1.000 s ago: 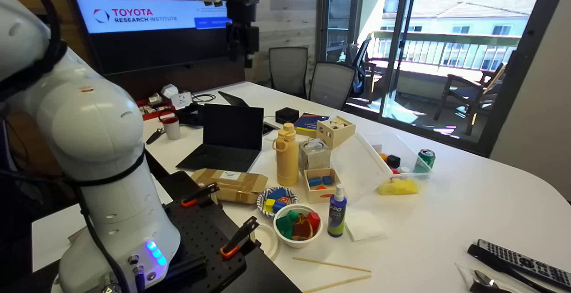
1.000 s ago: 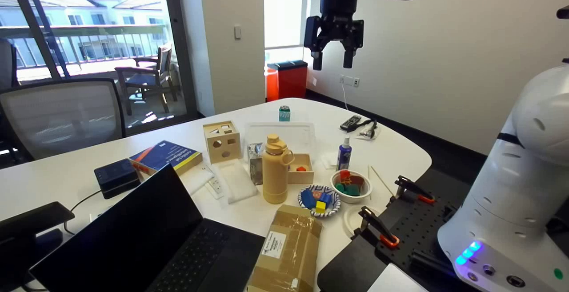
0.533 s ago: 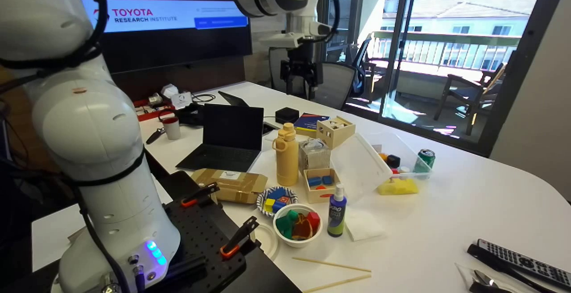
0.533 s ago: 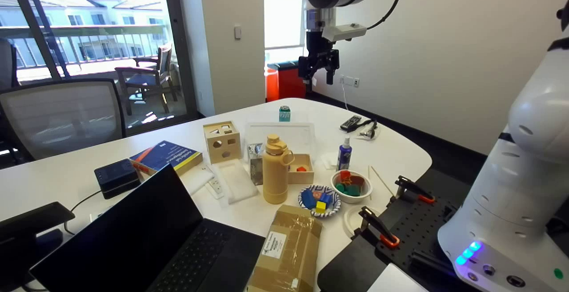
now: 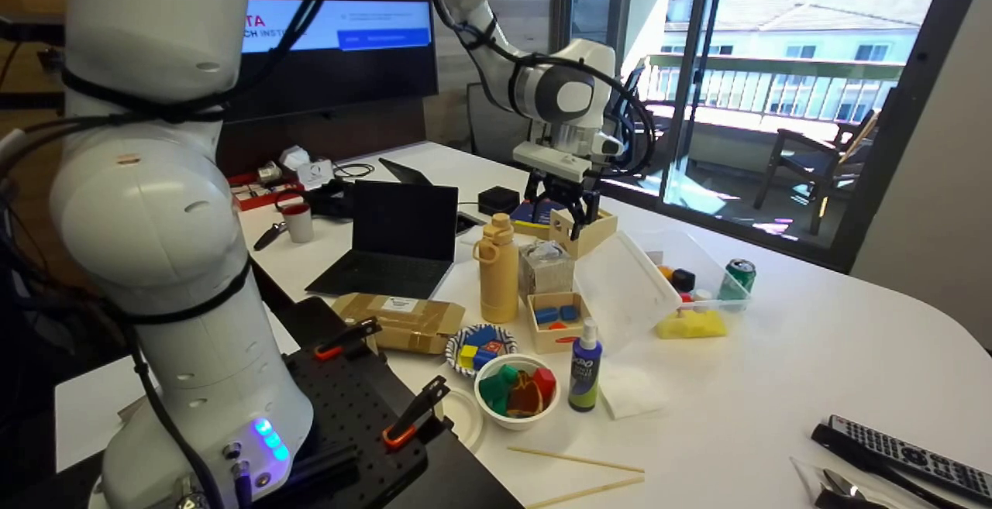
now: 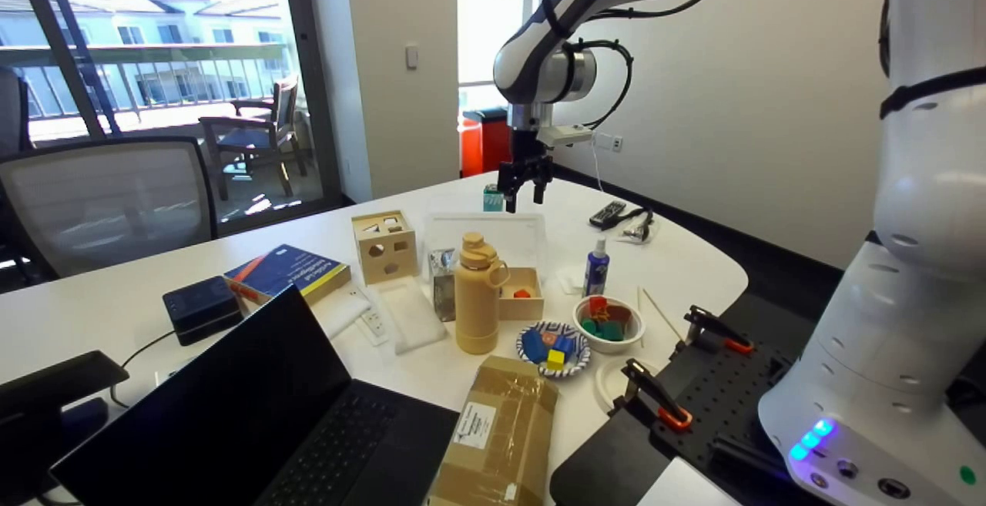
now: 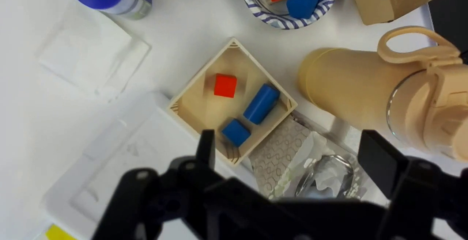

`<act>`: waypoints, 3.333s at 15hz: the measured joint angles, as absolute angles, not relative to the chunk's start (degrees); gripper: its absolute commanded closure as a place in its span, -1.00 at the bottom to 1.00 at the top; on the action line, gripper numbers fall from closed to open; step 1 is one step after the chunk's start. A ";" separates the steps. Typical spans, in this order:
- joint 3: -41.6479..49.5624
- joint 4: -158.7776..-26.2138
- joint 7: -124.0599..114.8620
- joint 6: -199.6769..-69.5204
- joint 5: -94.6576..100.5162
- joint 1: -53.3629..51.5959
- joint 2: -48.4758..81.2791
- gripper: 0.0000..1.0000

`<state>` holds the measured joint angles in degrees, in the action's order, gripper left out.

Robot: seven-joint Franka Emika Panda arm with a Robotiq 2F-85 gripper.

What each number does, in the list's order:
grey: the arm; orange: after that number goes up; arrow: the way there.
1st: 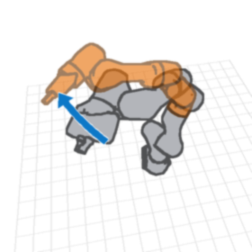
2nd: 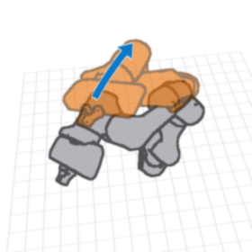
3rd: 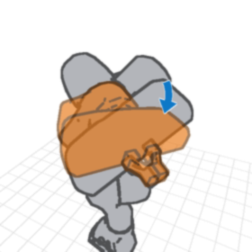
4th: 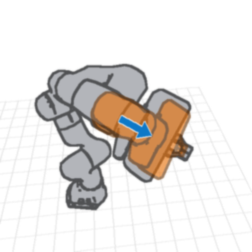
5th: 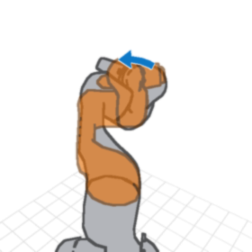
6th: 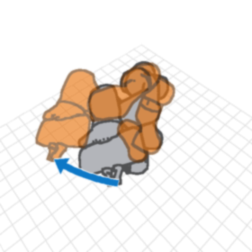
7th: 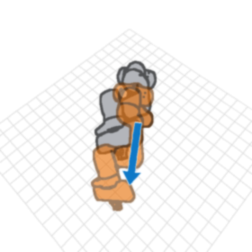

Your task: Move the orange cube to the plate in front of the wooden object

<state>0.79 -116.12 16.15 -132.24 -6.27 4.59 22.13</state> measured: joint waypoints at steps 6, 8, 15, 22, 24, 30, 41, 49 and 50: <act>-0.38 -112.74 14.16 -133.02 -7.18 4.89 32.15 -1.00; -0.18 -111.91 11.68 -133.59 -7.15 4.88 35.22 -1.00; -0.02 -105.96 5.97 -136.67 -7.17 5.55 44.58 -1.00; -0.50 -99.92 5.18 -136.65 -7.51 8.06 50.60 -1.00; -1.16 -98.43 5.19 -136.65 -7.58 8.55 51.71 -1.00; -2.20 -95.58 5.19 -135.07 -7.58 8.49 52.58 -1.00; -2.18 -91.11 5.16 -131.56 -7.58 8.38 57.25 -1.00; -1.77 -85.55 5.00 -125.14 -7.56 8.04 60.99 -1.00; -1.57 -84.86 4.64 -124.22 -7.53 7.85 61.44 -1.00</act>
